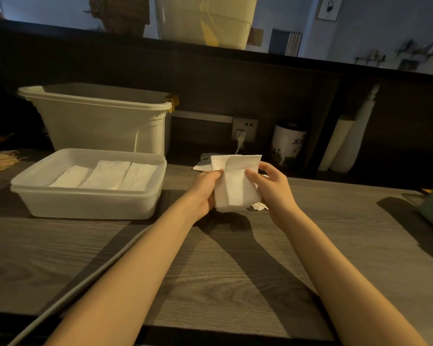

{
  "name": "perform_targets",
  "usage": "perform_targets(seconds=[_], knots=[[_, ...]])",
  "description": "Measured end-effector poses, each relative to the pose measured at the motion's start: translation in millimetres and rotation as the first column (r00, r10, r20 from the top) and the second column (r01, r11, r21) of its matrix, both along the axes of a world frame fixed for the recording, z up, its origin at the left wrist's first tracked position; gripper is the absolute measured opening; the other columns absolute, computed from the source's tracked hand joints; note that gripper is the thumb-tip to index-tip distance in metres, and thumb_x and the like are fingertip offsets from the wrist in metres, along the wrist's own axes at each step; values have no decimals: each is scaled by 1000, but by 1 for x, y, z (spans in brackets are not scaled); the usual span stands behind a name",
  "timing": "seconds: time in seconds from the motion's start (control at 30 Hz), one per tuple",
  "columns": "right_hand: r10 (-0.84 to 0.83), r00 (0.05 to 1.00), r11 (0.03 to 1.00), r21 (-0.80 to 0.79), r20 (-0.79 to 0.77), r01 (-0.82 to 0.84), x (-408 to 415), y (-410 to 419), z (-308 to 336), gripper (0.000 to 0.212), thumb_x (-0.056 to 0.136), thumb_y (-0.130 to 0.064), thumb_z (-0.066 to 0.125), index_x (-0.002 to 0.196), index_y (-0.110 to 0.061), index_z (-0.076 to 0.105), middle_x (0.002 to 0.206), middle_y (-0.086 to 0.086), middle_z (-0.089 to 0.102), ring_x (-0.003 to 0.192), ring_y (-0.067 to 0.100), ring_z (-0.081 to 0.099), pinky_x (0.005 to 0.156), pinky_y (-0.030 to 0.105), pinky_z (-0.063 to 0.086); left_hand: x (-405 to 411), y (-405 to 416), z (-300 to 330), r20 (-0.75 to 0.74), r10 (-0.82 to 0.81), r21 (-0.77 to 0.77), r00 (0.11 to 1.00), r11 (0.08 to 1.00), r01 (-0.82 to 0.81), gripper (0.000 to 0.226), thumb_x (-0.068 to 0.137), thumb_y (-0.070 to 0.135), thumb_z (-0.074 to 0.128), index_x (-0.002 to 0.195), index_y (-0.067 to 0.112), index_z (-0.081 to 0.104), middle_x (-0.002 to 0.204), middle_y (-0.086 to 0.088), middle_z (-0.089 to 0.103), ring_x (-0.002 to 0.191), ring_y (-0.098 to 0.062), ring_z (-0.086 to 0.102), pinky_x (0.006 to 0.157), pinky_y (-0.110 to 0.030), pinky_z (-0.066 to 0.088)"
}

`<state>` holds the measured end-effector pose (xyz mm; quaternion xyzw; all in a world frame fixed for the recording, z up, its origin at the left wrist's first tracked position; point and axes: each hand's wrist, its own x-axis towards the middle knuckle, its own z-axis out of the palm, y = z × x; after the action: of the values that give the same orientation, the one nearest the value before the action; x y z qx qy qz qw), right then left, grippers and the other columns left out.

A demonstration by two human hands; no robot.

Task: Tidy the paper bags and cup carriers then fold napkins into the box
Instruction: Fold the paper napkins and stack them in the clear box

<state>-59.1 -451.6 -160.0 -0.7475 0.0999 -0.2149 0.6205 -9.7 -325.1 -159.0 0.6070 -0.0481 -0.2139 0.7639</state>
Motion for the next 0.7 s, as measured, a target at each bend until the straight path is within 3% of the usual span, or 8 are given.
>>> perform_targets(seconds=[0.13, 0.23, 0.3, 0.37, 0.47, 0.57, 0.7], knots=[[-62, 997, 998, -9, -51, 62, 3, 0, -6, 42, 91, -27, 59, 131, -18, 48, 121, 5, 56, 102, 21, 60, 76, 33, 57, -5, -4, -1, 22, -85, -55, 996, 995, 86, 29, 100, 39, 30, 117, 25, 49, 98, -1, 62, 87, -18, 62, 66, -31, 52], [-85, 994, 996, -4, -61, 85, 5, 0, -8, 44, 90, -26, 60, 131, -19, 46, 118, 3, 54, 98, 17, 59, 67, 23, 54, -5, -5, -1, 45, -110, -38, 993, 993, 112, 36, 97, 48, 33, 122, 26, 47, 107, -3, 62, 95, -20, 62, 73, -34, 55], [-86, 995, 996, -40, -47, 84, 5, 0, -9, 45, 90, -27, 61, 132, -19, 45, 115, 0, 54, 91, 12, 58, 62, 19, 50, -6, -4, -1, 79, -103, 10, 992, 995, 103, 38, 95, 38, 47, 127, 19, 45, 110, -4, 61, 99, -21, 60, 83, -37, 53], [-82, 996, 994, -76, -25, 80, 5, 0, -9, 46, 90, -26, 61, 132, -19, 45, 113, -2, 53, 87, 8, 56, 60, 17, 48, -7, -3, -2, 123, -116, 58, 986, 992, 110, 37, 93, 25, 53, 128, 14, 44, 105, -2, 59, 96, -18, 59, 82, -34, 52], [-72, 997, 993, -93, -29, 69, 4, 0, -7, 46, 90, -24, 60, 133, -18, 45, 118, 1, 55, 91, 12, 58, 59, 17, 49, -8, -3, -2, 163, -123, 118, 979, 987, 105, 36, 93, 18, 53, 128, 13, 44, 104, -1, 58, 98, -17, 57, 81, -33, 50], [-92, 995, 985, -143, 36, 96, 1, -1, -4, 42, 89, -26, 62, 128, -15, 50, 117, 3, 60, 99, 16, 61, 69, 23, 54, -6, -2, -1, 171, -133, 159, 976, 982, 106, 28, 95, 16, 50, 123, 12, 48, 102, 0, 60, 99, -18, 57, 87, -36, 50], [-120, 976, 936, -308, 180, 172, -2, -7, -1, 20, 88, -27, 63, 107, -20, 61, 101, -6, 60, 90, 5, 56, 71, 17, 46, -9, -1, 1, 189, -197, 210, 962, 965, 156, 19, 96, 16, 49, 115, 14, 50, 101, -1, 61, 96, -16, 59, 87, -35, 50]])
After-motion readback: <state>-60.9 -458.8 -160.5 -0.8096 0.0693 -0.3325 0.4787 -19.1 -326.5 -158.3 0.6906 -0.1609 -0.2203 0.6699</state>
